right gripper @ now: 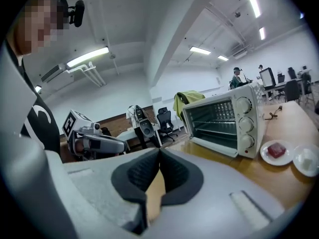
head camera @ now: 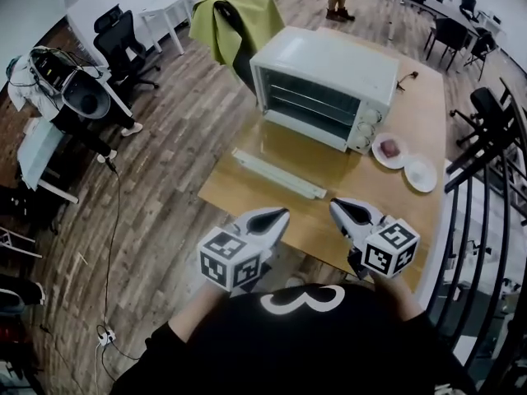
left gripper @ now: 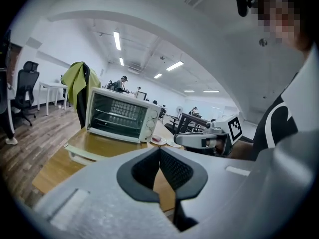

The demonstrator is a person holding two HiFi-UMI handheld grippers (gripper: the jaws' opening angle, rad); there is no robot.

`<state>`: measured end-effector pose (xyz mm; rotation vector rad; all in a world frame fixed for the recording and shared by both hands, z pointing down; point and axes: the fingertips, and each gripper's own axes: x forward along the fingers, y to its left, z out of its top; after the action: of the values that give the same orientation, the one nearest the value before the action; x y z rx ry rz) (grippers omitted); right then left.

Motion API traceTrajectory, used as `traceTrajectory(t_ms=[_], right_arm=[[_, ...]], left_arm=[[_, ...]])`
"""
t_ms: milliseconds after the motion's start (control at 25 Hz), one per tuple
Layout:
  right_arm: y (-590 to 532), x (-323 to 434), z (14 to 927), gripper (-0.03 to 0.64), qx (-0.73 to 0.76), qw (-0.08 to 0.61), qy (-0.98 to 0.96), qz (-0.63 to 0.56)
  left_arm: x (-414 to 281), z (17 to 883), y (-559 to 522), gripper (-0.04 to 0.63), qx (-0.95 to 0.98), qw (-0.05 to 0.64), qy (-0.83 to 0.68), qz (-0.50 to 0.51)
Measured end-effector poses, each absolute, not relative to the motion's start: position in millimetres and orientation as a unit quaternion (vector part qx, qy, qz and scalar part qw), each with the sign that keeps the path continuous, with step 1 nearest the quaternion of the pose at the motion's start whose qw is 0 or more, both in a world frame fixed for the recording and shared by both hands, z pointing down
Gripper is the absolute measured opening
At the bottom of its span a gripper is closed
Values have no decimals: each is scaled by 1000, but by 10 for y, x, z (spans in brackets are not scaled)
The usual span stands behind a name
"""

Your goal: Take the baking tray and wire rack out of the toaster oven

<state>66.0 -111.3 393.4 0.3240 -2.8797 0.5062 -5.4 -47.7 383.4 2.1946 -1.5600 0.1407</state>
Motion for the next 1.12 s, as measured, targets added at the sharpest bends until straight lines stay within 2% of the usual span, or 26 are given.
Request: traceTrajectory(t_ms=[520,920,1040,1120], right_arm=[[-2136,208,4099,3,140,39,-955,257],[-2858,-162,4207,3,222,2,-925,310],[-3031,-258,4317,3,253,-1,-912,324],[-3171,-307,4371,3,276,-11,-899,341]], left_arm=[[-776,3953,-1479,12,792,240,-562,15],[-1527,4174,-2466,17,782,369,-489,-112],[-1707,4235,-2712,117,785,400,-451,-146],[-1823,4270,-2889,126,779,425,-429,-168]])
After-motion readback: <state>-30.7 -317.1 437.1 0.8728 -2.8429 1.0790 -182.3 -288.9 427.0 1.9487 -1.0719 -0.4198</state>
